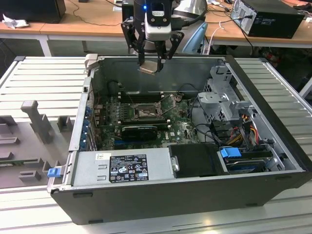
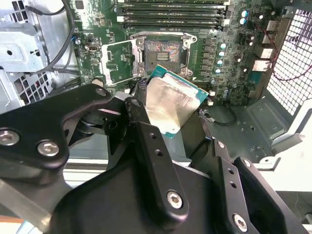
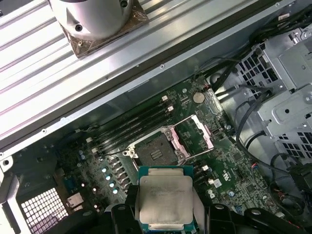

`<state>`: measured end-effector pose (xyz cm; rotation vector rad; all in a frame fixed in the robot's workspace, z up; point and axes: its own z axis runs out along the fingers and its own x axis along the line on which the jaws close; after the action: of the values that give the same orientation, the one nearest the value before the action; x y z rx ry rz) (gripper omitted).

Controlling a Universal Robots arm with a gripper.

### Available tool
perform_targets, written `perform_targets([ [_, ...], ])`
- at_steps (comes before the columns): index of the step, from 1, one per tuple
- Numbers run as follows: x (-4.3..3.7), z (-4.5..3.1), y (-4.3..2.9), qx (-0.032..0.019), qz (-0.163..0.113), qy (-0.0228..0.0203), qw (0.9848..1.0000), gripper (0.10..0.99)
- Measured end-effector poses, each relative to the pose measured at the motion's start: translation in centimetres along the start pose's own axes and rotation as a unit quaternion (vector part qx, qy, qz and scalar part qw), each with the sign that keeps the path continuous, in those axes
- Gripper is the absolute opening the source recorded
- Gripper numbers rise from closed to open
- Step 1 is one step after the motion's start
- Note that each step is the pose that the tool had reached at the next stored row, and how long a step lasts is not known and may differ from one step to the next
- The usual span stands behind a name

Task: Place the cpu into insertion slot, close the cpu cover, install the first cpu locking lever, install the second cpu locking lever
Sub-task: 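Place the cpu into insertion slot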

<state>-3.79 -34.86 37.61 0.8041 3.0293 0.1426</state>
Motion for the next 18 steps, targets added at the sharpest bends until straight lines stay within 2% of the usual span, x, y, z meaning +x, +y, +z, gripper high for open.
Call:
perform_targets([
  [10,0.00,0.02,0.00,-0.0006,0.030,-0.0027,0.9995,0.529],
  [18,0.00,0.03,0.00,-0.0010,0.053,-0.0047,0.9986,0.529],
])
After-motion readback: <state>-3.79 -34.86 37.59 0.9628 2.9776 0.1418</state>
